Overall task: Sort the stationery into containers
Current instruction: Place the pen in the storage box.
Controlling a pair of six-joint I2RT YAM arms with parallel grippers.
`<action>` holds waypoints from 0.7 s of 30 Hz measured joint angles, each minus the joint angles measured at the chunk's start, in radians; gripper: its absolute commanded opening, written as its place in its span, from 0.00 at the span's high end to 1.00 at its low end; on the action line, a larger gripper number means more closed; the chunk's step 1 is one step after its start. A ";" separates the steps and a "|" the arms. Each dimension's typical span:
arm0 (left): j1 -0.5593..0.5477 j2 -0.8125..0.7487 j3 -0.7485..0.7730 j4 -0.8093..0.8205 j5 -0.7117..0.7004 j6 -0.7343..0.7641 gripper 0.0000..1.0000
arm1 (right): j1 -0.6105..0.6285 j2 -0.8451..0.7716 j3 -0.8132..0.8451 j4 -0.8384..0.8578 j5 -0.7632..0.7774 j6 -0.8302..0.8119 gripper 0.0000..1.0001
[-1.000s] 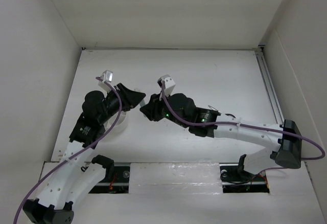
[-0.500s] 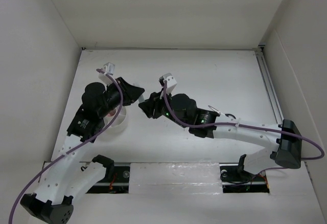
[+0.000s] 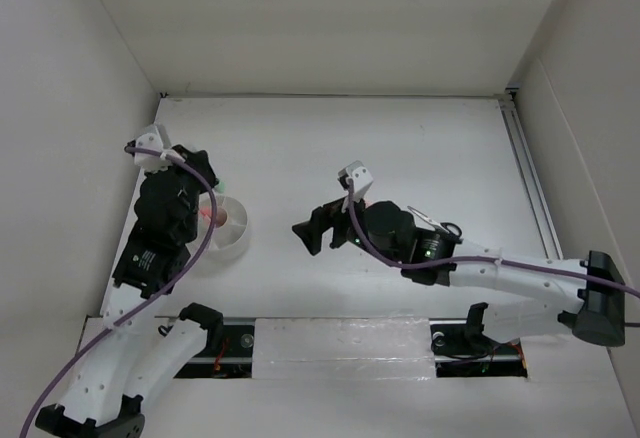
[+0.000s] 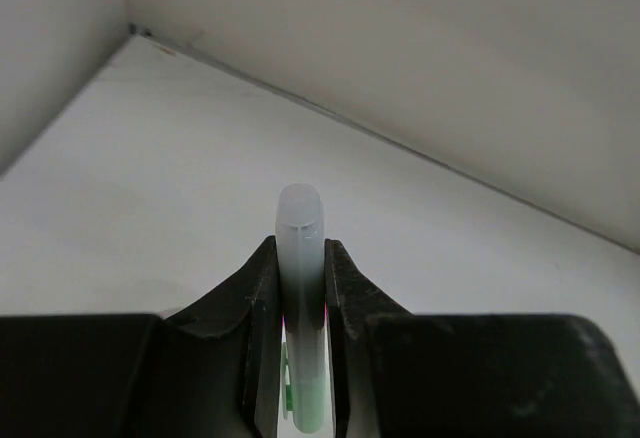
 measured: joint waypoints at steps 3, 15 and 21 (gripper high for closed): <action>0.000 -0.022 -0.026 0.053 -0.127 0.058 1.00 | -0.002 -0.066 -0.038 0.003 -0.033 -0.001 0.00; 0.000 0.066 -0.196 0.418 -0.294 0.362 1.00 | -0.002 -0.119 -0.143 -0.004 -0.203 0.002 0.00; 0.000 0.127 -0.196 0.536 -0.175 0.433 1.00 | -0.002 -0.140 -0.160 0.002 -0.251 -0.002 0.00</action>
